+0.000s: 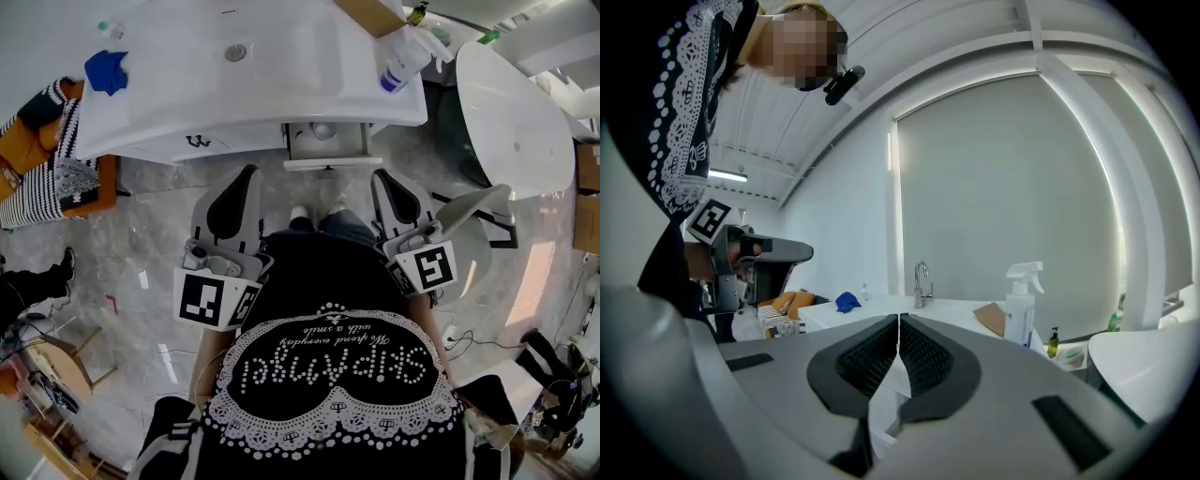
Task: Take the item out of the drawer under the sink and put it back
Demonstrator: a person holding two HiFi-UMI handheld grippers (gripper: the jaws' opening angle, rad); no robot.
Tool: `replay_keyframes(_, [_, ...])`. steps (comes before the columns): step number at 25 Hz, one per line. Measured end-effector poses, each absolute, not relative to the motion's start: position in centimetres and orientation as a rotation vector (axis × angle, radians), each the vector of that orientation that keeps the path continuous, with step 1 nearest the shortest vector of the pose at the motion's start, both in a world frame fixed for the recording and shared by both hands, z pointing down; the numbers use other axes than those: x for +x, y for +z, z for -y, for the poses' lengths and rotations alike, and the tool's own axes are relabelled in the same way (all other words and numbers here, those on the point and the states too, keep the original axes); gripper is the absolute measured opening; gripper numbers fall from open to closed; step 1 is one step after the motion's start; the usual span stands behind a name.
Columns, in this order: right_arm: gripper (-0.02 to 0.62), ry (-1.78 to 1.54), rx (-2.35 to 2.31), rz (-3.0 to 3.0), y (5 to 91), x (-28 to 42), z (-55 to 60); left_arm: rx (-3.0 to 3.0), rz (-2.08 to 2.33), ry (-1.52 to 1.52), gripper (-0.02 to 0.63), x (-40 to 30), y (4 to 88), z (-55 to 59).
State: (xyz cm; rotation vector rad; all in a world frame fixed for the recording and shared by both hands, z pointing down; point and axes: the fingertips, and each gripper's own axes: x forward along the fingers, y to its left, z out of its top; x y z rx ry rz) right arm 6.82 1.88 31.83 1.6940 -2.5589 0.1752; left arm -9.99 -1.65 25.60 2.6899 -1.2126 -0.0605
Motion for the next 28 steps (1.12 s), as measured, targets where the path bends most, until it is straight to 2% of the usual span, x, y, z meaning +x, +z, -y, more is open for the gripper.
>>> replay_keyframes(10, [0.021, 0.072, 1.548, 2.443, 33.3, 6.4, -0.7, 2.658, 1.254, -0.069, 0.003, -11.0, 24.9, 1.4])
replay_keyframes(17, [0.021, -0.079, 1.244, 2.315, 37.0, 6.0, 0.4, 2.601, 1.312, -0.057, 0.003, -10.8, 24.9, 1.3])
replay_keyframes(28, [0.023, -0.113, 0.986, 2.208, 42.9, 6.7, 3.1, 2.548, 1.397, -0.041, 0.003, -9.9, 24.5, 2.4])
